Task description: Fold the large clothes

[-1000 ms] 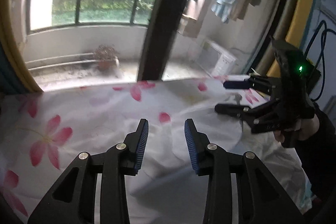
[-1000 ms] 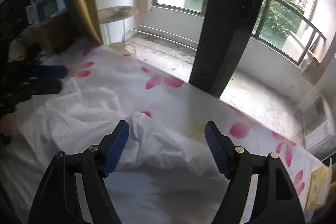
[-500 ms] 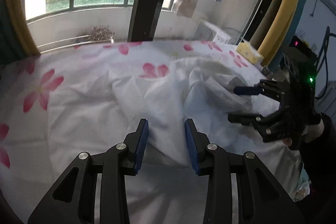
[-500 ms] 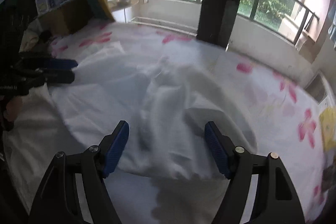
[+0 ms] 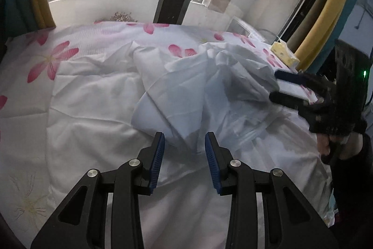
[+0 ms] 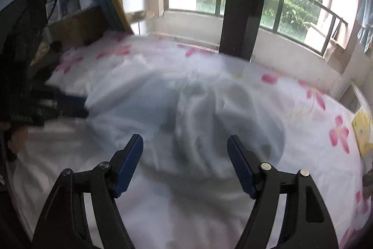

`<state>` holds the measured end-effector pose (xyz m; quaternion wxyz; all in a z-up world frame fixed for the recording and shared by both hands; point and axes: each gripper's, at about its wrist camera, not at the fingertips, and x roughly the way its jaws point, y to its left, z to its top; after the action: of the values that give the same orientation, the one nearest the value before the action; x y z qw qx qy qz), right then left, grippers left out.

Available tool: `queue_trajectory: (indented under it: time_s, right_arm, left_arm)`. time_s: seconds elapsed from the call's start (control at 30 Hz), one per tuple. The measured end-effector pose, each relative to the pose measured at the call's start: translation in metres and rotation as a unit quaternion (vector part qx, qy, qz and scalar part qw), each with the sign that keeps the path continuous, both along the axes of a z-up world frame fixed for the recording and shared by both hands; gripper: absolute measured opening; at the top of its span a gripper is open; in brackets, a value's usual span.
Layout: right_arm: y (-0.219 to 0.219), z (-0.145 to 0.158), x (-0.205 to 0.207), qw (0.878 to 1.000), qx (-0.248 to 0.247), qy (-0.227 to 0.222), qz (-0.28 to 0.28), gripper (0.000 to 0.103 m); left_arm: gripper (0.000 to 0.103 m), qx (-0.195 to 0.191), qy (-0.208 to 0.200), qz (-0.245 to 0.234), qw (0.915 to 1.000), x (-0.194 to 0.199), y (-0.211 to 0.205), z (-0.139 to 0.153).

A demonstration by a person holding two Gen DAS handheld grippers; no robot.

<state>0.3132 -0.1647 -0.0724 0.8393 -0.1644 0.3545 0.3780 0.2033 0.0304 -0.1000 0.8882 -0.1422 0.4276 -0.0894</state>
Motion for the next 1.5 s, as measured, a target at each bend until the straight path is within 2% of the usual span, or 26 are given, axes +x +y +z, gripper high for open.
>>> queue_trajectory:
  time_s: [0.13, 0.17, 0.2, 0.23, 0.27, 0.3, 0.57, 0.7, 0.77, 1.07, 1.23, 1.33, 1.5]
  right_arm:
    - [0.019, -0.002, 0.022, 1.0, 0.0, 0.004, 0.011, 0.071]
    - [0.023, -0.007, 0.026, 1.0, -0.003, 0.008, 0.014, 0.061]
    - [0.028, -0.013, 0.029, 1.0, -0.01, 0.014, 0.016, 0.046]
    - [0.033, -0.02, 0.033, 0.999, -0.018, 0.021, 0.019, 0.035]
    - [0.035, -0.027, 0.034, 0.999, -0.024, 0.028, 0.021, 0.01]
    - [0.037, -0.031, 0.033, 0.999, -0.028, 0.033, 0.023, 0.002]
    - [0.025, -0.023, -0.03, 0.997, -0.025, 0.028, 0.069, 0.002]
    - [0.02, -0.031, -0.059, 0.996, -0.029, 0.033, 0.078, 0.002]
    - [0.018, -0.039, -0.069, 0.995, -0.023, 0.049, 0.08, 0.002]
    - [0.01, -0.045, -0.09, 0.992, -0.018, 0.077, 0.096, 0.003]
    - [0.004, -0.025, -0.089, 0.994, -0.027, 0.052, 0.095, 0.004]
    - [0.006, -0.009, -0.086, 0.995, -0.019, 0.03, 0.095, 0.009]
    - [0.024, 0.003, -0.078, 0.994, -0.015, 0.01, 0.111, 0.031]
  left_arm:
    - [0.038, -0.009, 0.007, 0.005, 0.9999, 0.005, 0.007, -0.008]
    - [0.038, -0.011, 0.006, 0.005, 0.9999, 0.006, 0.008, -0.009]
    - [0.038, -0.012, 0.004, 0.007, 0.9999, 0.007, 0.01, -0.01]
    - [0.038, -0.013, 0.004, 0.01, 0.9999, 0.009, 0.013, -0.012]
    - [0.038, -0.014, 0.004, 0.013, 0.9998, 0.011, 0.015, -0.012]
    - [0.038, -0.014, 0.003, 0.015, 0.9998, 0.012, 0.017, -0.012]
    - [0.038, 0.002, 0.002, 0.034, 0.9994, 0.021, 0.031, -0.01]
    - [0.038, 0.008, -0.001, 0.045, 0.9989, 0.019, 0.034, -0.004]
    - [0.038, 0.014, -0.004, 0.051, 0.9986, 0.016, 0.034, 0.0]
    - [0.038, 0.032, -0.013, 0.05, 0.9982, 0.004, 0.029, 0.014]
    - [0.038, 0.031, -0.035, 0.035, 0.9983, 0.001, 0.02, 0.028]
    - [0.038, 0.034, -0.041, 0.021, 0.9984, 0.004, 0.013, 0.029]
    - [0.038, 0.026, -0.02, 0.023, 0.9992, 0.014, 0.016, 0.012]
